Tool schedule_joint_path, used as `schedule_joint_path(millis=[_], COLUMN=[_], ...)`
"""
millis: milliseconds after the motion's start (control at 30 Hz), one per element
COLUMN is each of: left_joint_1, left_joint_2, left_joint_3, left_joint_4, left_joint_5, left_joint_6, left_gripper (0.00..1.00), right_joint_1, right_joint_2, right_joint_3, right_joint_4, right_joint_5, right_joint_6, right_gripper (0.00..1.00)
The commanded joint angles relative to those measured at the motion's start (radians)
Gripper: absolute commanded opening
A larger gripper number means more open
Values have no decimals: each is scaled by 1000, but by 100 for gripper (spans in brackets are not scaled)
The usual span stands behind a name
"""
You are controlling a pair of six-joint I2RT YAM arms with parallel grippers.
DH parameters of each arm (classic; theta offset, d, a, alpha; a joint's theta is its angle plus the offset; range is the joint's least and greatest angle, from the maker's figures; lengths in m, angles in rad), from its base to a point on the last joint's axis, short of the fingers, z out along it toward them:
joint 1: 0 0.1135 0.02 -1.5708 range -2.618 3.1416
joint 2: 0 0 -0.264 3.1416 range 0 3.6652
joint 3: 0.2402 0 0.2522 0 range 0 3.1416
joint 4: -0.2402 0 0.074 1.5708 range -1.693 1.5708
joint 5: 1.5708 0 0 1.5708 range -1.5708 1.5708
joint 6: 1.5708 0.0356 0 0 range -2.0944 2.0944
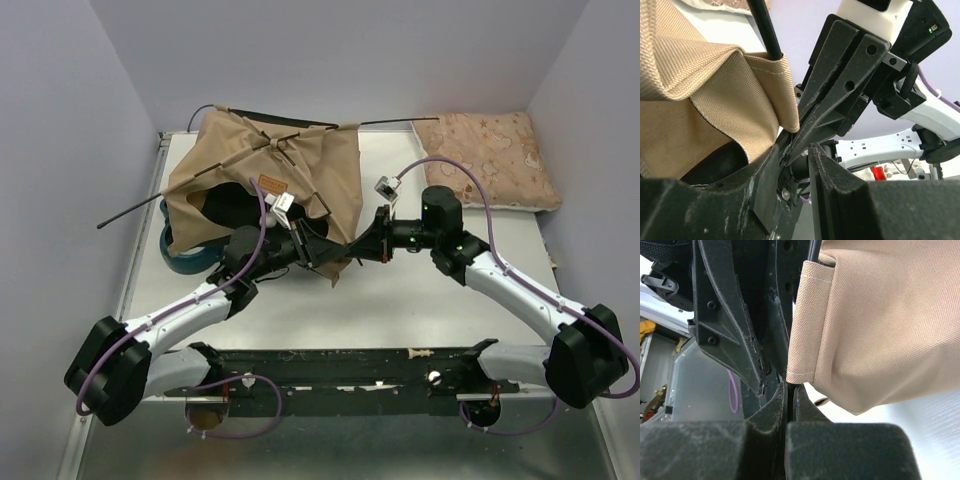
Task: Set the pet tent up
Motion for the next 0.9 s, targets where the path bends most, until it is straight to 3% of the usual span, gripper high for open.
schedule_joint_path(millis=[0, 500, 867], left_joint_1=[-7, 35, 57], left_joint_2=[48, 137, 115], left_joint_3=[4, 84, 95], left_joint_4=[188, 205, 154], left_joint_5=[-61, -120, -41], left_joint_6=[-67, -111, -61], left_gripper=[42, 38, 46], right_joint_1=[4, 21, 21], right_joint_2=[-19, -33, -53], right_joint_3=[3, -42, -54], right_joint_4=[91, 98, 74], right_joint_5=[-13, -44, -61], right_joint_6=[-22, -27, -61], right_gripper=[1, 1, 1])
